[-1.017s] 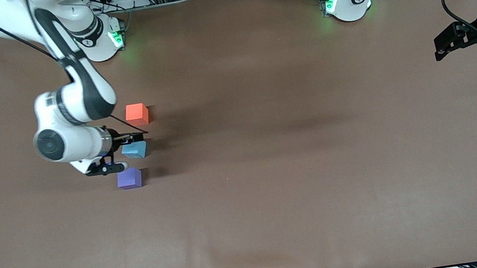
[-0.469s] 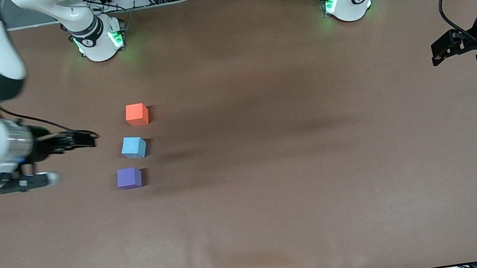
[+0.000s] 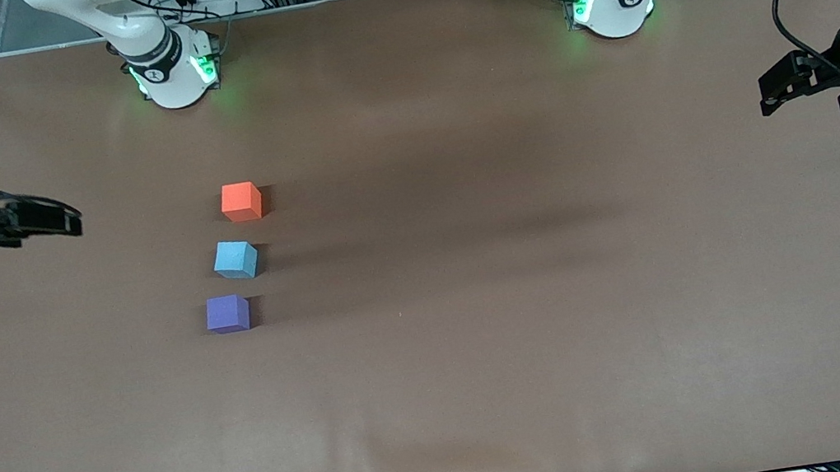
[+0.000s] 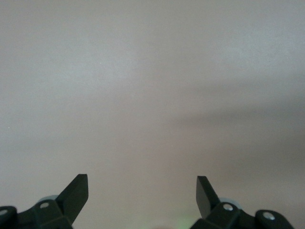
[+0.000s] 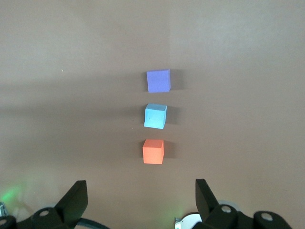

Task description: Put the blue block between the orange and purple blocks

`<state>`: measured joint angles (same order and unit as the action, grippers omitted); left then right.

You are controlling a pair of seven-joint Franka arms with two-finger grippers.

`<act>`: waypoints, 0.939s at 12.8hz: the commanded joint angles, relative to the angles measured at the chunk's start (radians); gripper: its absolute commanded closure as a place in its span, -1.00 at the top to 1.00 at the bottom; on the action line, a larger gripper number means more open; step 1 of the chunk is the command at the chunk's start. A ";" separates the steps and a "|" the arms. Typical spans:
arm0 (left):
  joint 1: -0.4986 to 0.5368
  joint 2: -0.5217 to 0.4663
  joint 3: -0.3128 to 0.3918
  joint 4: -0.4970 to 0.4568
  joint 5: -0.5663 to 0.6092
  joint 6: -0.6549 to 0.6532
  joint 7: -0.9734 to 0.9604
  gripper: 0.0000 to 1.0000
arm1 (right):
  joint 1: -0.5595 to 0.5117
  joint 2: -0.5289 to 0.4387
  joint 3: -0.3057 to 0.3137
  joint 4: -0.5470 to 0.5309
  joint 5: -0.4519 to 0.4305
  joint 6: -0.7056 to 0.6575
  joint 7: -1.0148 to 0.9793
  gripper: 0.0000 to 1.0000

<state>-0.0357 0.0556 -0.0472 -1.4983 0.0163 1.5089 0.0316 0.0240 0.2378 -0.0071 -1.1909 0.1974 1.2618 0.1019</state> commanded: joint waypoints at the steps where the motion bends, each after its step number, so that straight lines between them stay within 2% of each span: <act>1: -0.001 0.004 -0.003 0.015 0.017 0.001 -0.007 1.00 | -0.051 -0.125 0.033 -0.088 -0.041 -0.009 0.008 1.00; 3: -0.001 0.004 -0.003 0.015 0.019 0.001 -0.007 1.00 | -0.041 -0.219 0.041 -0.207 -0.120 0.052 0.008 1.00; 5: 0.000 0.004 -0.003 0.015 0.016 0.001 -0.007 1.00 | -0.047 -0.284 0.056 -0.303 -0.131 0.106 0.008 1.00; 12: 0.000 0.003 -0.003 0.015 0.008 0.001 -0.012 1.00 | -0.042 -0.264 0.056 -0.257 -0.167 0.103 -0.004 1.00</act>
<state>-0.0359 0.0558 -0.0477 -1.4968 0.0163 1.5091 0.0316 -0.0009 -0.0152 0.0302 -1.4500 0.0529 1.3634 0.1049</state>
